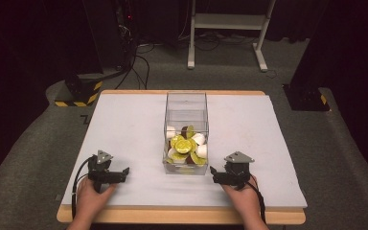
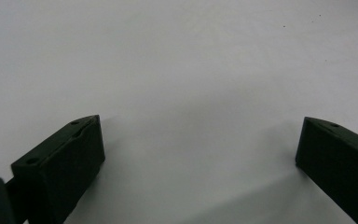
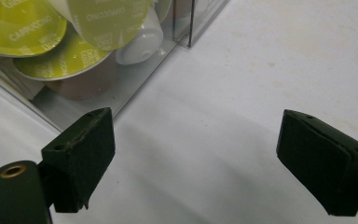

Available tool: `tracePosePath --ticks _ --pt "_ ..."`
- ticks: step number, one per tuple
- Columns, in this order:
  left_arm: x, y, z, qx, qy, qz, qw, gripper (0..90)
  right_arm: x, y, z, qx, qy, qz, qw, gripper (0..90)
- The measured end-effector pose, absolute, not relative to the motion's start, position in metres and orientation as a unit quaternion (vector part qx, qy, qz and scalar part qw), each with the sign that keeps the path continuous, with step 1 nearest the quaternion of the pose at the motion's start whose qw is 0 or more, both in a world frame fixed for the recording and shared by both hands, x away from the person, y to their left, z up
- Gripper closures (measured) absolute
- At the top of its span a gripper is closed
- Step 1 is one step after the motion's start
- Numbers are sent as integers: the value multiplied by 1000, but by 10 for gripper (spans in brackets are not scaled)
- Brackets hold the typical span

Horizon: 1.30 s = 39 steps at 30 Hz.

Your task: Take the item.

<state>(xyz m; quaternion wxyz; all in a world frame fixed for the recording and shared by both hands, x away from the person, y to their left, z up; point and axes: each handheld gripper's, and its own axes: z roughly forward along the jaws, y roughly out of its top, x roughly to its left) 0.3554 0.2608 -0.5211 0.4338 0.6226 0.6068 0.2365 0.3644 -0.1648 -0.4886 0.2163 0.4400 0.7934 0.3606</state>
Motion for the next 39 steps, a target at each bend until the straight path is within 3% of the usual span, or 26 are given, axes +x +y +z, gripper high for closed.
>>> tracePosePath --ticks 39 --pt "355 261 -521 622 607 237 434 12 333 -160 -461 404 770 435 232 137"
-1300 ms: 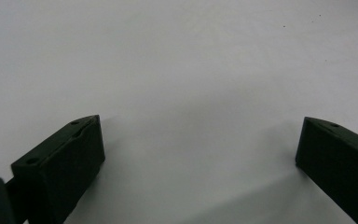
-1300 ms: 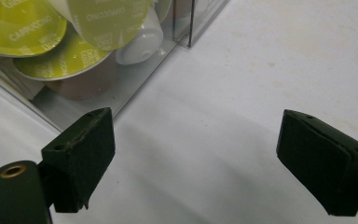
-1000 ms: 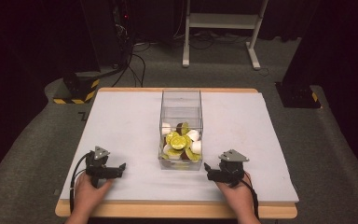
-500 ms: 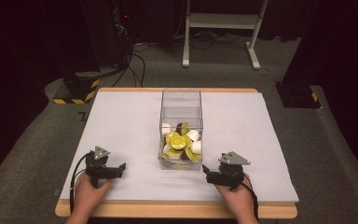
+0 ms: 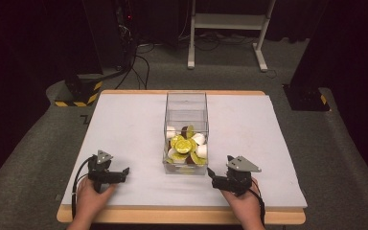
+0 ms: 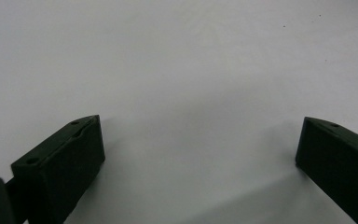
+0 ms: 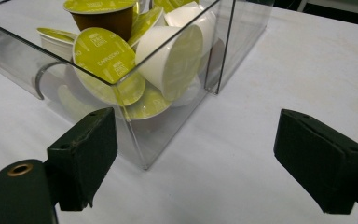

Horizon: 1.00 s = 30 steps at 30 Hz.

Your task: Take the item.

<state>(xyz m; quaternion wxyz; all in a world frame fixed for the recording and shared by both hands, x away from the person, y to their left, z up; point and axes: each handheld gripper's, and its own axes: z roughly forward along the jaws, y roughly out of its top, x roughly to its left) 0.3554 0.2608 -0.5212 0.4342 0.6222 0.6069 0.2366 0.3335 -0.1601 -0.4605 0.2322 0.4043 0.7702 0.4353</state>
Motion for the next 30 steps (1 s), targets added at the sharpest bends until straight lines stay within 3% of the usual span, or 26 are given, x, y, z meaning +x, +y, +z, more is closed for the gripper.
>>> tracePosePath --ticks 30 --pt "355 261 -521 622 607 237 434 12 344 -135 -433 376 764 473 225 164"
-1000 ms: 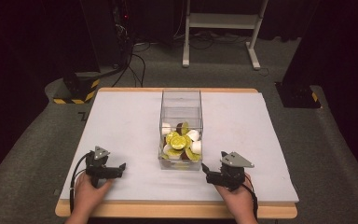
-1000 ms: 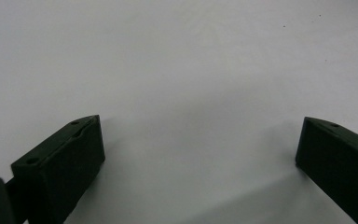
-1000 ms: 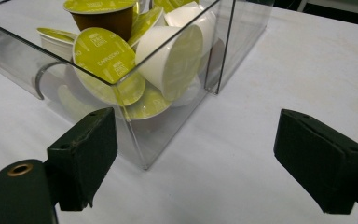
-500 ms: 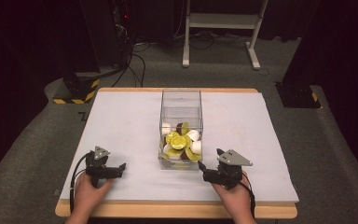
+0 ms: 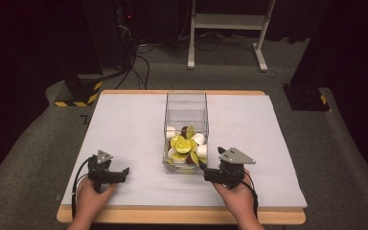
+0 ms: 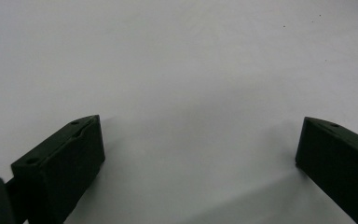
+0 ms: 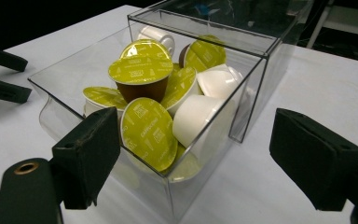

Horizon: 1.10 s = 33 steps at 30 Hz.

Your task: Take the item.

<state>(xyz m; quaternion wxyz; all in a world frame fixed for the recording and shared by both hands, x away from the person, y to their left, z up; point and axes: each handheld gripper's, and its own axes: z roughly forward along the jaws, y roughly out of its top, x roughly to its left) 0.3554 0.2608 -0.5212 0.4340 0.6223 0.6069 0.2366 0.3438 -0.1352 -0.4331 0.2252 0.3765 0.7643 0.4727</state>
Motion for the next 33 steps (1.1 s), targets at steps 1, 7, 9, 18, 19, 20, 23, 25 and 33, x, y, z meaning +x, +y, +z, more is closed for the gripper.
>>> tracePosePath --ticks 1,7,9,18,19,20,23,25,33 --pt "355 261 -521 622 607 237 434 12 345 -134 -433 375 766 472 225 164" --pt "355 261 -521 622 607 237 434 12 351 -123 -429 366 772 471 219 170" --pt "355 261 -521 622 607 237 434 12 353 -119 -428 364 774 470 218 170" --pt "355 261 -521 622 607 237 434 13 360 -109 -424 359 778 470 212 171" --pt "355 261 -521 622 607 237 434 12 361 -108 -423 360 779 468 211 170" --pt "355 261 -521 622 607 237 434 13 362 -107 -423 358 780 469 210 171" --pt "355 261 -521 622 607 237 434 12 363 -105 -422 357 782 466 209 171" --pt "355 261 -521 622 607 237 434 12 365 -103 -422 356 783 466 208 171" --pt "355 261 -521 622 607 237 434 12 371 -92 -421 353 787 463 203 178"
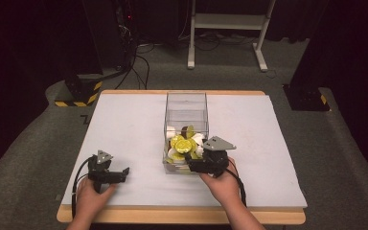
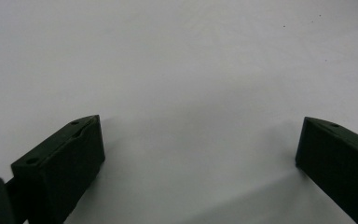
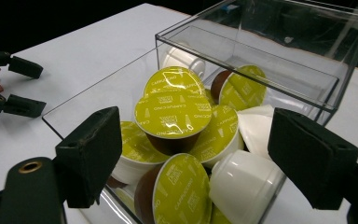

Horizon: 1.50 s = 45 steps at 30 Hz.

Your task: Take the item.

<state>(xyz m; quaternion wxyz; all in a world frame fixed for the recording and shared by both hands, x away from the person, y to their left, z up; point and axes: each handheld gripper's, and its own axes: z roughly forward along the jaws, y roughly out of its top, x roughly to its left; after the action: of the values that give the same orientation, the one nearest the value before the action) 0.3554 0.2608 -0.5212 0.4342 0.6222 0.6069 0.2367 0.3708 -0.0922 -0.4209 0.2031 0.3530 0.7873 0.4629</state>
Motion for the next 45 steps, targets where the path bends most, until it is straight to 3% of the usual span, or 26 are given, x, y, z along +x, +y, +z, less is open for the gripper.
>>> tracePosePath --ticks 21,45 --pt "355 261 -521 622 607 236 434 12 390 -64 -419 345 807 436 197 207" --pt "355 261 -521 622 607 237 434 12 399 -53 -426 342 839 383 180 336"
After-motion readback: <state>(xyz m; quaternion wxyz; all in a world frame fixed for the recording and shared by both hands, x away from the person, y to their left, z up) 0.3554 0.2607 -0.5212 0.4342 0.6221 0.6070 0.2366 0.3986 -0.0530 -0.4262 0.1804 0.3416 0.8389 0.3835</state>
